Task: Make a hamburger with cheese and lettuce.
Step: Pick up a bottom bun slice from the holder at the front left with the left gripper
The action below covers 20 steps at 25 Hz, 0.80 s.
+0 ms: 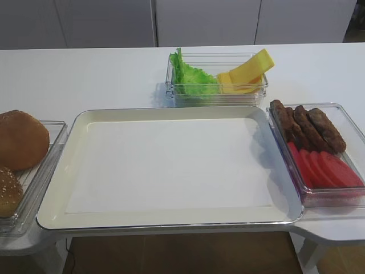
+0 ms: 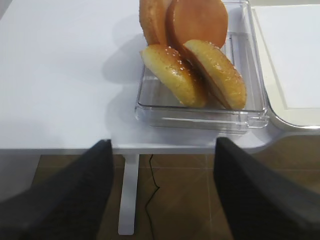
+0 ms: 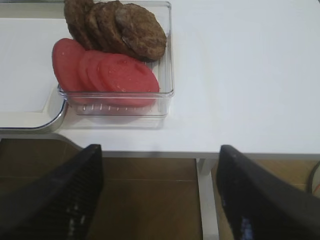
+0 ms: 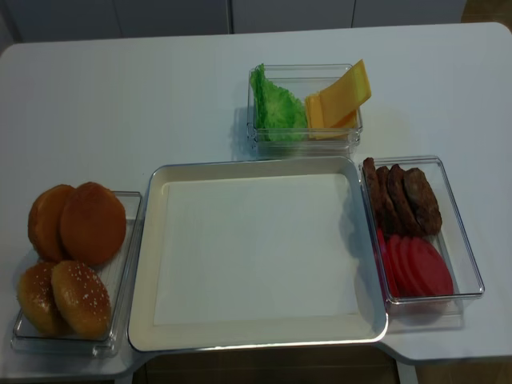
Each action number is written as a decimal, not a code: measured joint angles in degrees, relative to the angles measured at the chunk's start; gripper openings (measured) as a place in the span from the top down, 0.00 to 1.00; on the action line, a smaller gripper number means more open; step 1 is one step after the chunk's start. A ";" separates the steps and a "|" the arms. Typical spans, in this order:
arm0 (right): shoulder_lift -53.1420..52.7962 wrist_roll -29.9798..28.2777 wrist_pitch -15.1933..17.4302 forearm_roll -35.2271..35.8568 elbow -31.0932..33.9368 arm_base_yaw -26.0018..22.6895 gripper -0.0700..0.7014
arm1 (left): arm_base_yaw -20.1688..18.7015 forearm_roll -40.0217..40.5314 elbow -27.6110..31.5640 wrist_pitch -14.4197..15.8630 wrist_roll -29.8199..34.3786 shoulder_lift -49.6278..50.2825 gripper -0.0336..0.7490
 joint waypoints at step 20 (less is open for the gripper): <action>0.00 0.00 0.00 0.00 0.00 0.00 0.20 | 0.00 0.00 -9.77 -2.44 0.00 14.70 0.36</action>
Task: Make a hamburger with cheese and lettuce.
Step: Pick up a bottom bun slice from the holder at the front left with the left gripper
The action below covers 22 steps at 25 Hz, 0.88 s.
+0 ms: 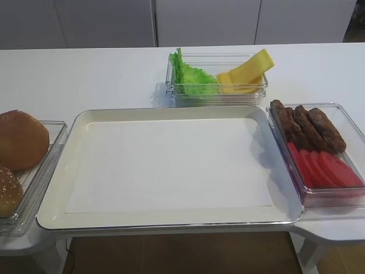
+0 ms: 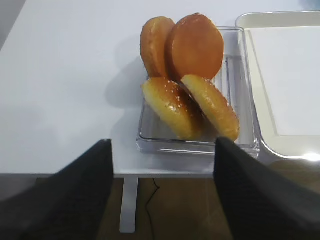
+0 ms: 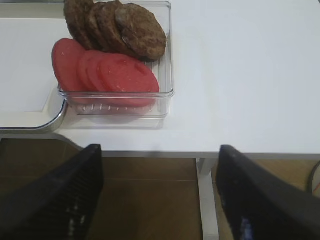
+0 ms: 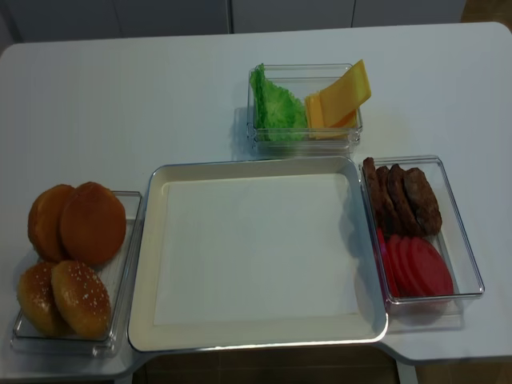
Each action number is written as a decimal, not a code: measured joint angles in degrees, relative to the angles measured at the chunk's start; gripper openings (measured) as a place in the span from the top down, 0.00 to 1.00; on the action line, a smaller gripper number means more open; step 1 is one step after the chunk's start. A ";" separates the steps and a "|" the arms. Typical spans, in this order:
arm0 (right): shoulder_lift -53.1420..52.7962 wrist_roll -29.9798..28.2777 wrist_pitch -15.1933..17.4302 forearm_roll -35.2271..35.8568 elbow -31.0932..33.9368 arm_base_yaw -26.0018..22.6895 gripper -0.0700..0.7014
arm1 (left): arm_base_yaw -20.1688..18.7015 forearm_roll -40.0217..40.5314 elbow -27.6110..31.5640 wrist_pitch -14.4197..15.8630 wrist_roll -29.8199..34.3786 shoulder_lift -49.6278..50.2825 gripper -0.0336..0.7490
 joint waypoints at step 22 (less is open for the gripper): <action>0.00 0.00 0.00 0.00 0.00 0.00 0.20 | 5.07 0.00 -27.79 -7.39 -4.52 57.09 0.36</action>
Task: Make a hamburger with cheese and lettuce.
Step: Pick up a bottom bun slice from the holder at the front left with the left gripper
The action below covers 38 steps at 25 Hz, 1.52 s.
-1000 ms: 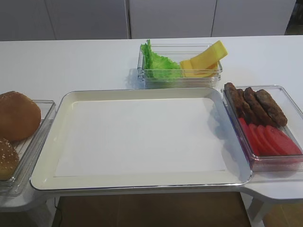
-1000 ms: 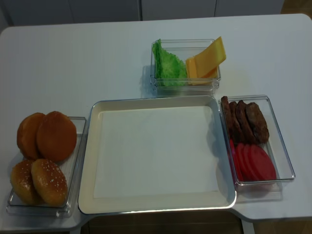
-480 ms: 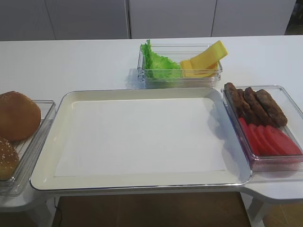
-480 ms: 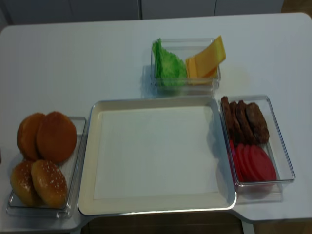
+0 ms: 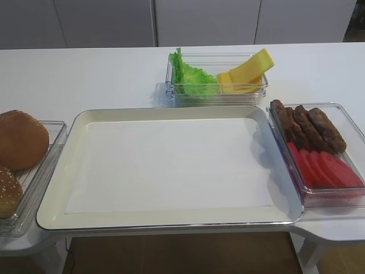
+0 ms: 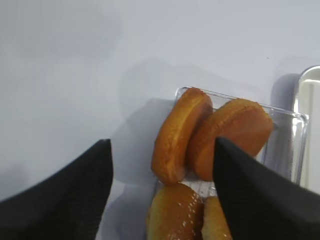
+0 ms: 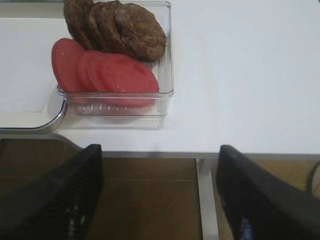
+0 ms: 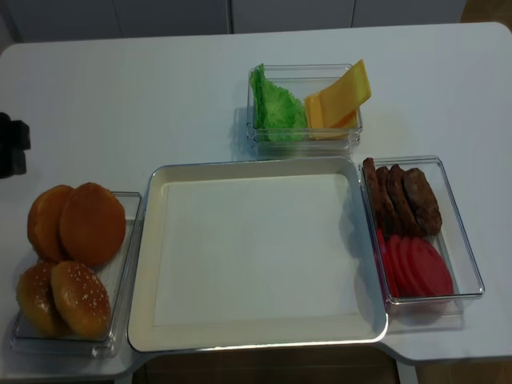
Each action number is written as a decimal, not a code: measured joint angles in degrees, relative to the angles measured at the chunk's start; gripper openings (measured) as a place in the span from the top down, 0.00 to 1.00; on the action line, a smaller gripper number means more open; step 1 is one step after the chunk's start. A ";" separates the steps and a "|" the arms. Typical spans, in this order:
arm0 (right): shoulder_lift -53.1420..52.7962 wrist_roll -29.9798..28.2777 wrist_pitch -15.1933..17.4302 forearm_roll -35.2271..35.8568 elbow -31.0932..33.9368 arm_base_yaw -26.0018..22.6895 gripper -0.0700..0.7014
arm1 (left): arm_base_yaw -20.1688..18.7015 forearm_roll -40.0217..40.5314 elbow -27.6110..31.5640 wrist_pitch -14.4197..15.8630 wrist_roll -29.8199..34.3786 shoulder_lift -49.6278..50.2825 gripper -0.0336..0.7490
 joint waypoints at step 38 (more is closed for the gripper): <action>0.00 0.00 0.00 0.00 0.00 0.00 0.20 | 7.29 -13.41 -11.87 12.04 32.42 24.29 0.36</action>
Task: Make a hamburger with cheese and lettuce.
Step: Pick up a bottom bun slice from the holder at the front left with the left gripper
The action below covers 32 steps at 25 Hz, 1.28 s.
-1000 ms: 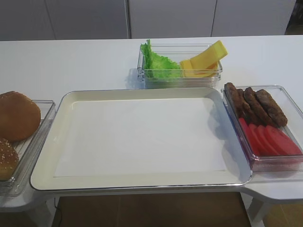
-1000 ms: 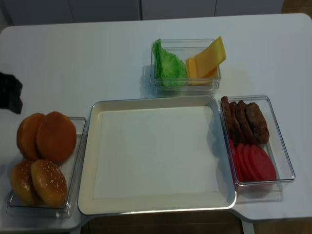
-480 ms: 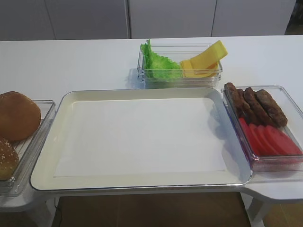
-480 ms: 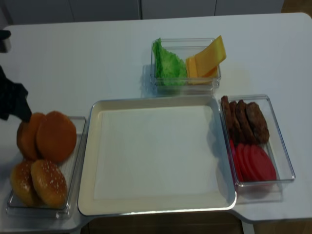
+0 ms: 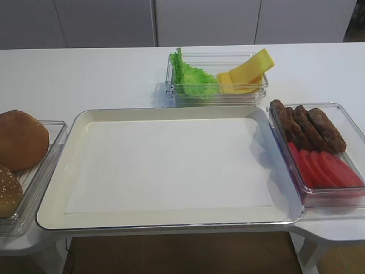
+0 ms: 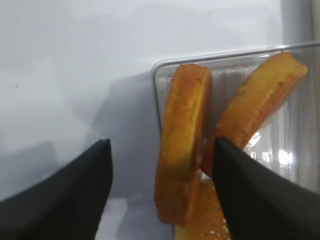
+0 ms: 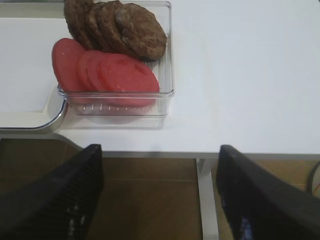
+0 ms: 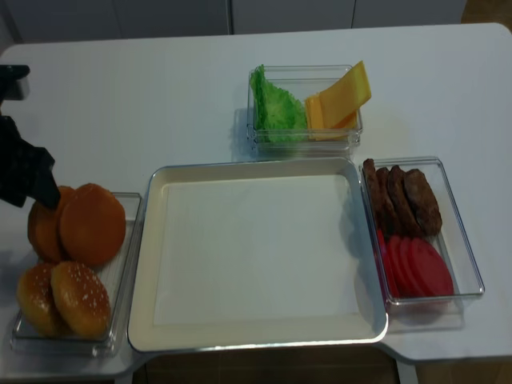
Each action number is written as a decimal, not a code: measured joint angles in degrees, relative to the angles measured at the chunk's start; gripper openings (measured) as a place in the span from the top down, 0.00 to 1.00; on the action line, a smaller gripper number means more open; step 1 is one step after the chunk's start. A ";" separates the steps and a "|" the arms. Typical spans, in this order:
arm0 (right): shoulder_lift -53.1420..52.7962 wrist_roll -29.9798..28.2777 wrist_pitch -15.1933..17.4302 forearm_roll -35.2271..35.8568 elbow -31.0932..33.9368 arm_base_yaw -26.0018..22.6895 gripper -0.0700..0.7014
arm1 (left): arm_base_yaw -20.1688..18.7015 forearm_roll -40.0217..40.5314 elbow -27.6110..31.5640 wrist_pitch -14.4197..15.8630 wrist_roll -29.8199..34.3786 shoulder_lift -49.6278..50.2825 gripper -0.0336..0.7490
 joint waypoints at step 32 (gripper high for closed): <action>0.00 0.11 0.00 0.00 0.00 0.00 0.20 | 0.00 -1.59 0.00 0.00 1.92 0.48 0.44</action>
